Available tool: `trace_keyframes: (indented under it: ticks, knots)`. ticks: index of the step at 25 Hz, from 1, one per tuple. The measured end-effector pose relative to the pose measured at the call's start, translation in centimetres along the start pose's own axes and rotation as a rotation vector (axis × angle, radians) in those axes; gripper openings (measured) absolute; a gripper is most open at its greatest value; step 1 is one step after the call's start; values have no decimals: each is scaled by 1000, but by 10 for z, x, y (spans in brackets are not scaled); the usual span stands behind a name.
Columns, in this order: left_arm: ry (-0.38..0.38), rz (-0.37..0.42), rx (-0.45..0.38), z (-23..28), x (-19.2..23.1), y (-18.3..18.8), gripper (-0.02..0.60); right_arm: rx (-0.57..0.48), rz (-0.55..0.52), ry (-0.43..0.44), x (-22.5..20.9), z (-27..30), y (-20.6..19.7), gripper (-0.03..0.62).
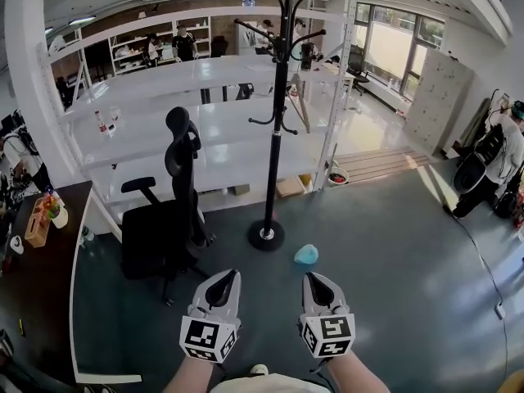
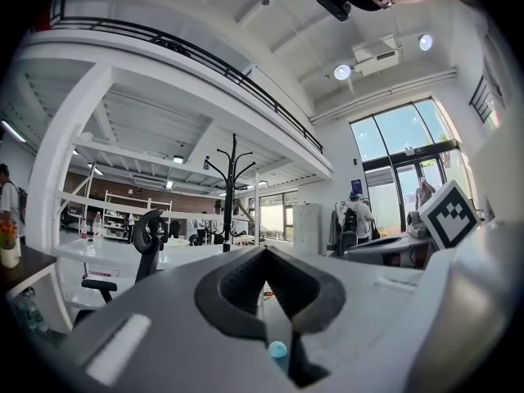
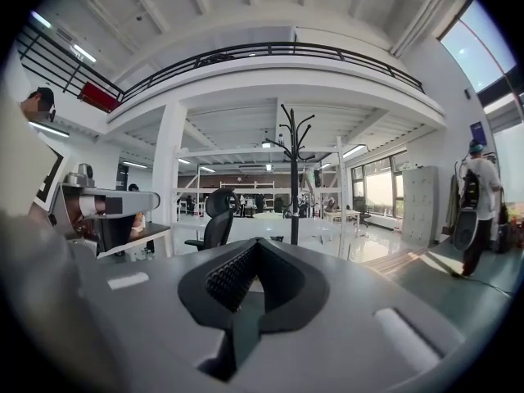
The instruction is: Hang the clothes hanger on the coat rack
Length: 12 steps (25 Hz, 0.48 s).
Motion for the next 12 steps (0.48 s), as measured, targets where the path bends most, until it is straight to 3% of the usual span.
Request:
trace_keyframes:
  ticks: [8,12]
  knots:
    - [-4,28,4,-6,-10,1,0,-14,44,-6,-1,-14,5,26]
    - [-9,-1,10,-9,-8,-2,0,-10,38,-10,1,-18,3,25]
Point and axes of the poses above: the fingertips, and each gripper's own axes: z forward along the fingers, x to its left, y out of its top, the point moved 10 cm from there along -z, backward along the fingers, and after that the axes turned 8 degrees about y, right-handed, at the moved point
